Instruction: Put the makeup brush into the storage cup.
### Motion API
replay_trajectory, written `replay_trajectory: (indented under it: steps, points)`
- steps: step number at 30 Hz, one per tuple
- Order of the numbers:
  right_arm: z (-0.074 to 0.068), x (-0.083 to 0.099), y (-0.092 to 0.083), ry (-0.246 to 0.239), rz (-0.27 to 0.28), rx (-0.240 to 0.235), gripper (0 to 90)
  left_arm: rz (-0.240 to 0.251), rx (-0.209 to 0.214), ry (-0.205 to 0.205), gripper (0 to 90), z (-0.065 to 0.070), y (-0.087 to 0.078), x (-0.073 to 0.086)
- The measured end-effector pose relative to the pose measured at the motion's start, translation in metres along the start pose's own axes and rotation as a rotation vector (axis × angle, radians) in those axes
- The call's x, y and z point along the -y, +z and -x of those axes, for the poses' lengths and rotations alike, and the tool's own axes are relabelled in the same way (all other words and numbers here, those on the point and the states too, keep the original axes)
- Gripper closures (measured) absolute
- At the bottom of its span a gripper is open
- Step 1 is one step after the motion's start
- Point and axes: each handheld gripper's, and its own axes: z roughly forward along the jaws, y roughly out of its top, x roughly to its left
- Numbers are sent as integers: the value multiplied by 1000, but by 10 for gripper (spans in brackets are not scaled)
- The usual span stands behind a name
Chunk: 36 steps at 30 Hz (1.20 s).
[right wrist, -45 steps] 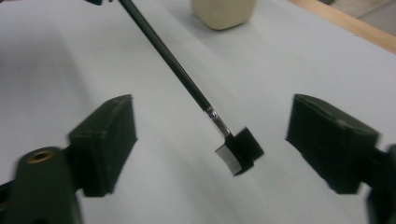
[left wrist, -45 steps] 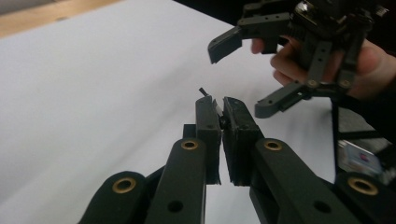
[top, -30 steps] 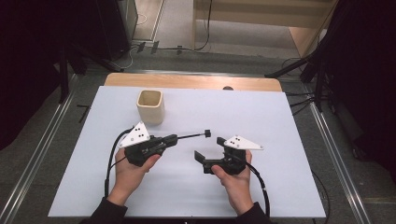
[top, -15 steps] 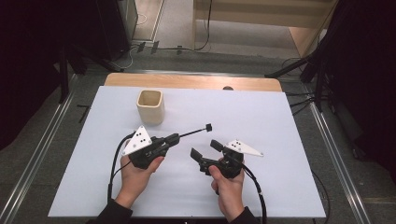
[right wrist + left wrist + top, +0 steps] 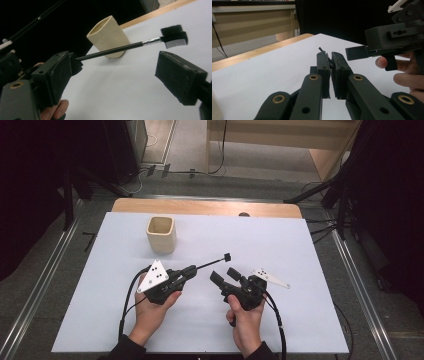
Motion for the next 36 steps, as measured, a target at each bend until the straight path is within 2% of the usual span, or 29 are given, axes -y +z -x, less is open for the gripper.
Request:
replay_trajectory:
  steps: [5, 6, 10, 12, 14, 17, 18, 20, 24, 30, 36]
  points:
    - [5, -1, -2, 44, 20, -8, 150, -2, 2, 5, 859, 2, 2, 2]
    - [7, -2, -3, 74, 27, -13, 149, -6, 3, 11, 859, 3, 3, 2]
    - [11, -3, -1, 132, 14, -25, 144, -8, 8, 18, 859, 6, 5, 4]
    - [12, -3, 0, 142, 8, -26, 147, -9, 9, 19, 859, 6, 6, 4]
    - [15, -1, 1, 179, -4, -33, 192, -12, 11, 28, 859, 8, 7, 5]
    - [17, -1, 0, 199, -3, -33, 233, -12, 13, 32, 859, 9, 7, 5]
    - [20, 0, -1, 218, 4, -45, 299, -9, 16, 35, 859, 11, 7, 5]
    - [23, 0, -2, 228, 7, -57, 339, -11, 22, 39, 859, 12, 8, 5]
    - [26, 0, -2, 248, -11, -41, 396, -11, 32, 45, 859, 14, 9, 5]
    - [31, 1, -2, 294, -21, -14, 391, -10, 46, 60, 859, 18, 10, 5]
    - [36, 2, -2, 325, -26, -13, 398, -16, 58, 80, 858, 24, 13, 6]
